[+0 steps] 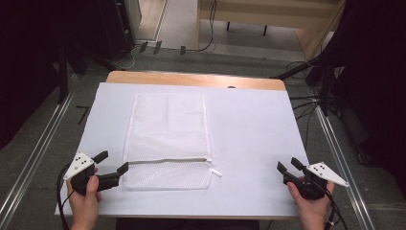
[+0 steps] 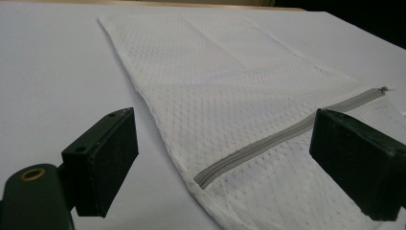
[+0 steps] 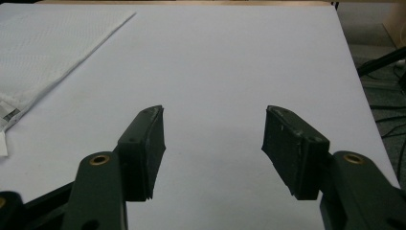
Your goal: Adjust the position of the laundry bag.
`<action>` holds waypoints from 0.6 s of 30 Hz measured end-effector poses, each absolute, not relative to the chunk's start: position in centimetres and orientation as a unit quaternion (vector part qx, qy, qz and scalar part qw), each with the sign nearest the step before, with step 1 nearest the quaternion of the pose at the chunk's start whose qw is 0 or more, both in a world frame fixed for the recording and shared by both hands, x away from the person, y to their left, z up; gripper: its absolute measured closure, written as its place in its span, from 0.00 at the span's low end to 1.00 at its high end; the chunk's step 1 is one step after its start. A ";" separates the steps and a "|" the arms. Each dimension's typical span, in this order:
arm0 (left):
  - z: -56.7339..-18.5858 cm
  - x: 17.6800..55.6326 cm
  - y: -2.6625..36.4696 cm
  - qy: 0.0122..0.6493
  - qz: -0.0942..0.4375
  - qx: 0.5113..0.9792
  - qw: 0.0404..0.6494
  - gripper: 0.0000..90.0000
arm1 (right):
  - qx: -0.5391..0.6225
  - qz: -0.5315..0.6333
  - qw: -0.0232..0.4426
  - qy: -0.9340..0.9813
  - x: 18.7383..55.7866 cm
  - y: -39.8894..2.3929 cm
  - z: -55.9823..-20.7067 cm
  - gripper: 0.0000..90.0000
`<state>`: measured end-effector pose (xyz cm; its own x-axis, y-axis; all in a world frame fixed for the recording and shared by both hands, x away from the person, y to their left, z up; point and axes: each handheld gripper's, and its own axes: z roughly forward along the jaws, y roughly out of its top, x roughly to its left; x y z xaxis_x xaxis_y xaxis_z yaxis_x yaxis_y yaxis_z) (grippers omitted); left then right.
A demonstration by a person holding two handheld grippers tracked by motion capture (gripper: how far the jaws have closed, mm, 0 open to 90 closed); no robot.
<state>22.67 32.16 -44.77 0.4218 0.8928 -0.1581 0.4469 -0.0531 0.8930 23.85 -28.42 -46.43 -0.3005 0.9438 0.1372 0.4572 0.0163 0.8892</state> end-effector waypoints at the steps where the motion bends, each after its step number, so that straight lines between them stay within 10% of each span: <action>1: -44.8 22.7 32.1 0.487 0.232 0.687 0.487 0.10 | 0.527 0.461 0.265 0.663 24.0 -28.1 -46.5 0.48; 18: -45.0 23.1 31.1 0.482 0.238 0.699 0.472 0.10 | 0.474 0.484 0.197 0.708 30.2 -18.5 -45.0 0.60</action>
